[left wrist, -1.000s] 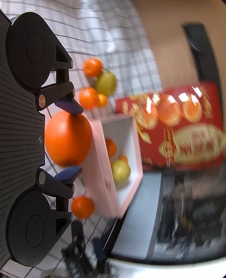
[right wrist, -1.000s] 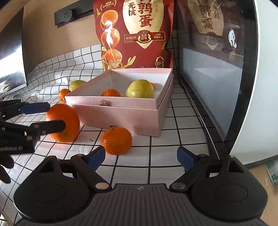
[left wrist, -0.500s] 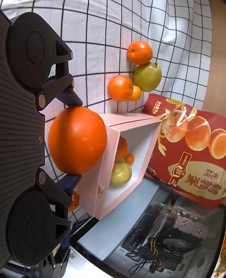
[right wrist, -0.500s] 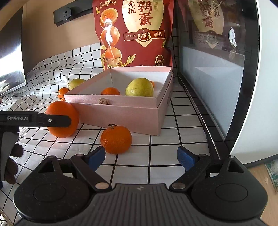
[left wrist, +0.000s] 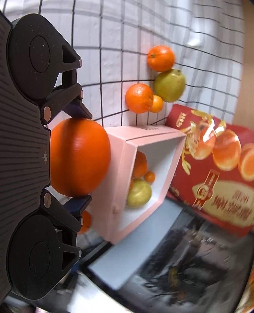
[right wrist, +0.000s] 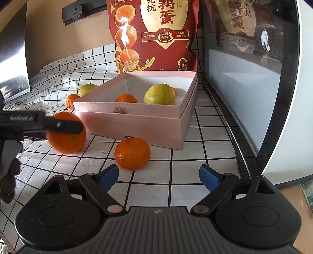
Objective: Organize fruits
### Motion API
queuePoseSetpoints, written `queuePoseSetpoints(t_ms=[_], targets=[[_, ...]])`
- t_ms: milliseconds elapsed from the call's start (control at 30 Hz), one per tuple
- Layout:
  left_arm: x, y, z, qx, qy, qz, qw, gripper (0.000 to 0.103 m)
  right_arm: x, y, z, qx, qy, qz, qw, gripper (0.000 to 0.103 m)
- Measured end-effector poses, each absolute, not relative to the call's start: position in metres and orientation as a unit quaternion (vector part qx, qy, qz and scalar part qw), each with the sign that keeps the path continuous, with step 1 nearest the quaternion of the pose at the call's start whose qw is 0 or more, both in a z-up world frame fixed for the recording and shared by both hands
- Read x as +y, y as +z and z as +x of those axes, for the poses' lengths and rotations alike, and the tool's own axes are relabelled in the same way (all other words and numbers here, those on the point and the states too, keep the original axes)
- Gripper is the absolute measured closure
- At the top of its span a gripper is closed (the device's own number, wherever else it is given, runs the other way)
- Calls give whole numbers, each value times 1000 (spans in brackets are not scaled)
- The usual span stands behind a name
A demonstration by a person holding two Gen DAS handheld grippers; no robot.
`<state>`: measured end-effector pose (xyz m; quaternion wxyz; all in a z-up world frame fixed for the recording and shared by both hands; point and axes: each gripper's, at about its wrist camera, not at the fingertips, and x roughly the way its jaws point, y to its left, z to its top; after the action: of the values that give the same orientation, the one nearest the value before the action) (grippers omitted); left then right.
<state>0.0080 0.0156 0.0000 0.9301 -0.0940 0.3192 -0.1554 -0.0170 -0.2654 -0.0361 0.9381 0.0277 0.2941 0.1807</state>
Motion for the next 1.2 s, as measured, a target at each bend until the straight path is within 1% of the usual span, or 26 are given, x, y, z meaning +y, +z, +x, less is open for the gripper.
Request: queuePoseSetpoints(t_ms=[333,433,533,600,667,800,833,867,900,933,1200], targets=[[-20,8,-57,283,-138,54,947,18,-259,-35,-20,292,190,10,937,13],[-24,8,-63,280,-133,68,948,18,-247,-32,-26,280,200,-24,938,13],[-23,8,-62,280,-129,62,949,18,-230,-29,-27,286,224,-37,931,13],[-21,8,-60,281,-130,56,949,18,-221,-27,-20,296,230,-31,926,16],[-19,9,-60,285,-130,49,948,18,-214,-27,-9,308,222,-22,925,27],[-17,11,-57,297,-128,38,945,17,-210,-32,12,316,199,-15,927,37],[-17,11,-56,300,-127,35,945,17,-209,-32,12,312,194,-19,930,46],[-17,11,-56,302,-125,31,944,17,-208,-32,11,309,189,-25,932,51],[-16,11,-56,304,-124,26,944,17,-208,-32,9,304,186,-30,934,53],[-15,11,-56,304,-123,23,944,17,-208,-31,6,299,184,-35,936,58],[-11,8,-63,287,-133,18,948,17,-223,-27,-23,300,205,-38,931,58]])
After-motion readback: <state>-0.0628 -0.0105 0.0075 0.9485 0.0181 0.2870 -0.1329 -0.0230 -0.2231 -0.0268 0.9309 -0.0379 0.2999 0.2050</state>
